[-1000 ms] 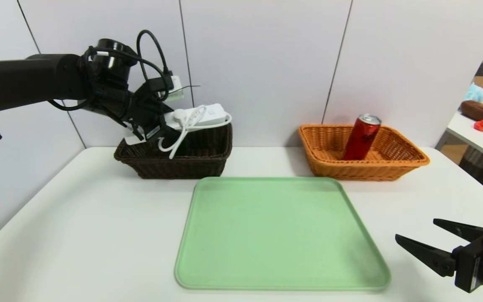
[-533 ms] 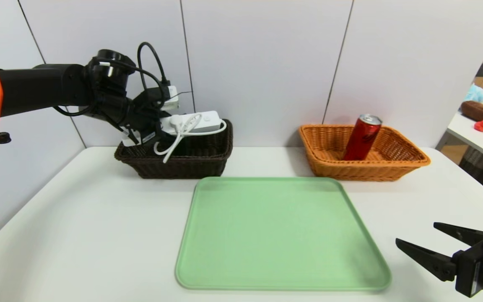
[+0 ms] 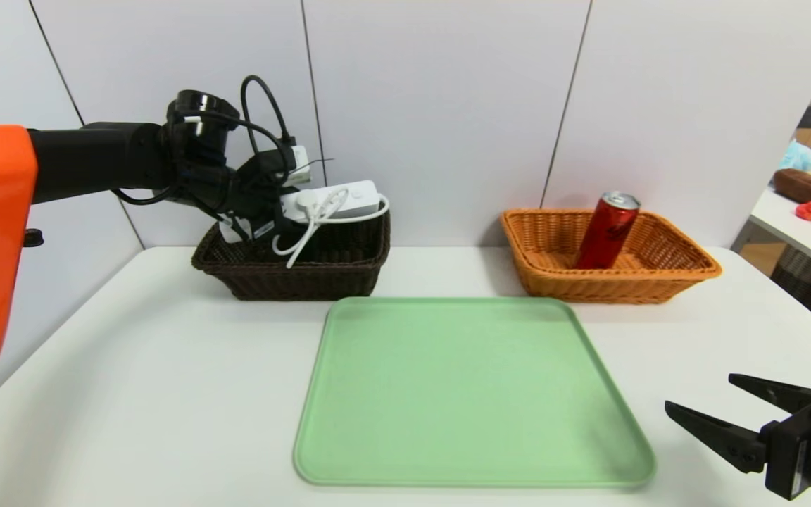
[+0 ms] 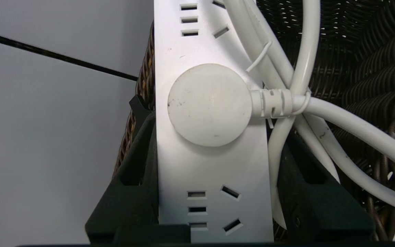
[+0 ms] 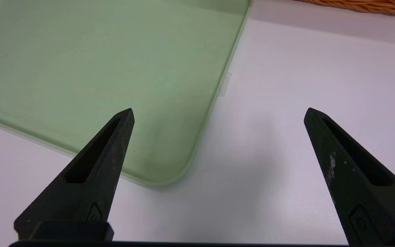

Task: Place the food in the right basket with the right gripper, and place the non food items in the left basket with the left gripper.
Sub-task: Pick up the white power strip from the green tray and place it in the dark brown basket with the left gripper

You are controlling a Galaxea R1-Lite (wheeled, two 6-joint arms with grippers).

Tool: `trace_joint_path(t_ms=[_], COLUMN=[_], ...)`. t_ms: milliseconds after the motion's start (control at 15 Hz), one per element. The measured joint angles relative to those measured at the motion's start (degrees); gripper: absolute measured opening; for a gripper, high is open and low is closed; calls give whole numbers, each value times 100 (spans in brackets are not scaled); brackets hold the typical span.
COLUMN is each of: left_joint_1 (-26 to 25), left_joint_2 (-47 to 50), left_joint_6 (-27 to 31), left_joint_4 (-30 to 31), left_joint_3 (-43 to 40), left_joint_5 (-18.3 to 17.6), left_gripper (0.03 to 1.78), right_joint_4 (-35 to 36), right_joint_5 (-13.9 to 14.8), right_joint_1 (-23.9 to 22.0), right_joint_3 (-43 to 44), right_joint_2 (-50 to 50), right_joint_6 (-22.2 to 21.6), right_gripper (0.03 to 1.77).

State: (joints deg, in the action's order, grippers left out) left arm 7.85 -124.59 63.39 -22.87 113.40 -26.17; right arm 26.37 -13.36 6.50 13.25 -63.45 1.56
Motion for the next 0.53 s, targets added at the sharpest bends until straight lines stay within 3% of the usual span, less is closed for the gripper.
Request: trace_joint_path(t_ms=[533], left_joint_1=[6], left_joint_2=[-2], left_joint_6=[-129], left_joint_4=[-67], left_joint_3=[-2], left_joint_5=[127], left_gripper=[94], right_joint_4=[22], right_joint_5=[0], right_joint_1=[6], right_joint_3=[9], right_joint_2=[-5], right_joint_6=[6], right_gripper=[171])
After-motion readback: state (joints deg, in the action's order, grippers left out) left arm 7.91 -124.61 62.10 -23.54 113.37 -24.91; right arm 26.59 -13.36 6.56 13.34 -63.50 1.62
